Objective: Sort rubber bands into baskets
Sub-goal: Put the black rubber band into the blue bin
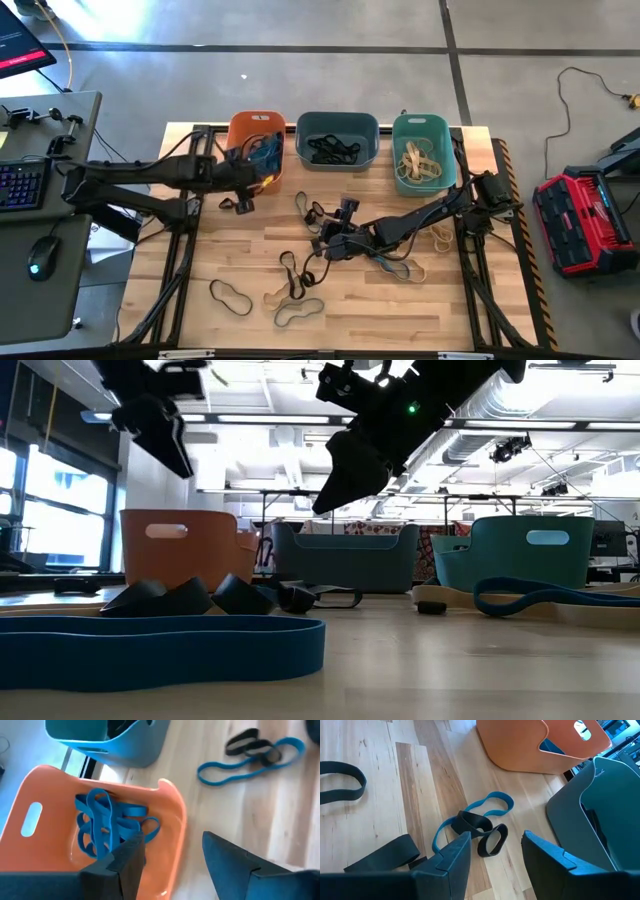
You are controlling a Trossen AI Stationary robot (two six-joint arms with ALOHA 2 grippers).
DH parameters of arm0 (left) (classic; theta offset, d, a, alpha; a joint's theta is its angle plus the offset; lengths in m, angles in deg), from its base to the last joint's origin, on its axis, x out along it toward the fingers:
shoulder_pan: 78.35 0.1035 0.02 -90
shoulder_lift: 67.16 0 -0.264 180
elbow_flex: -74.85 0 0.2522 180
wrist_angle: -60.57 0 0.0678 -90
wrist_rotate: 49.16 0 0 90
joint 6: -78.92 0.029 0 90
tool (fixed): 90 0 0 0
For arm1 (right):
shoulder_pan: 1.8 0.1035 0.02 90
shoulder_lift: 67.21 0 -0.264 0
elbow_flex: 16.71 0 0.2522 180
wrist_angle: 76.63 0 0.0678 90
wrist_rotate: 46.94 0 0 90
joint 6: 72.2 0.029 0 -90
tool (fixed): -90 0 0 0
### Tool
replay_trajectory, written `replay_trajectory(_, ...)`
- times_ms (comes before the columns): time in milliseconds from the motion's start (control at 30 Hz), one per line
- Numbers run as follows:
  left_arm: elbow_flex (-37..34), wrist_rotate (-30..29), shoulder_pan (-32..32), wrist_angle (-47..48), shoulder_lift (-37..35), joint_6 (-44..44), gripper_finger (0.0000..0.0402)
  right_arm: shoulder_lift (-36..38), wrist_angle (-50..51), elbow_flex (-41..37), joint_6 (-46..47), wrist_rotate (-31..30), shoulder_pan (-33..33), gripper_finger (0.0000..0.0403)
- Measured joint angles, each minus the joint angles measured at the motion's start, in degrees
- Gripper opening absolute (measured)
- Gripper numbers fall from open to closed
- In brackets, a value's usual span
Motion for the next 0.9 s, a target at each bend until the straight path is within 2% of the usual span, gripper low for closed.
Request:
replay_trajectory(133,0.0,-1.1,-5.1,4.8,-1.8,-5.0,0.0191,0.0,0.0,0.0,0.0,0.0,0.0,0.0165)
replay_trajectory(333,0.0,-1.1,-14.2,13.9,-2.4,-19.8,0.0191,0.0,0.0,0.0,-0.1,0.0,0.0,0.0165)
replay_trajectory(567,-4.8,-2.4,-24.0,13.6,-2.3,-37.4,0.0191,0.0,0.0,0.0,0.0,0.3,0.0,0.0165)
replay_trajectory(733,-10.5,-2.1,-26.5,14.6,-1.9,-46.0,0.0184,0.0,0.0,0.0,-0.3,0.5,-0.1,0.0165)
replay_trajectory(900,-13.2,-2.2,-25.3,15.0,0.2,-48.7,0.0182,0.0,0.0,0.0,-0.7,0.7,-0.2,0.0165)
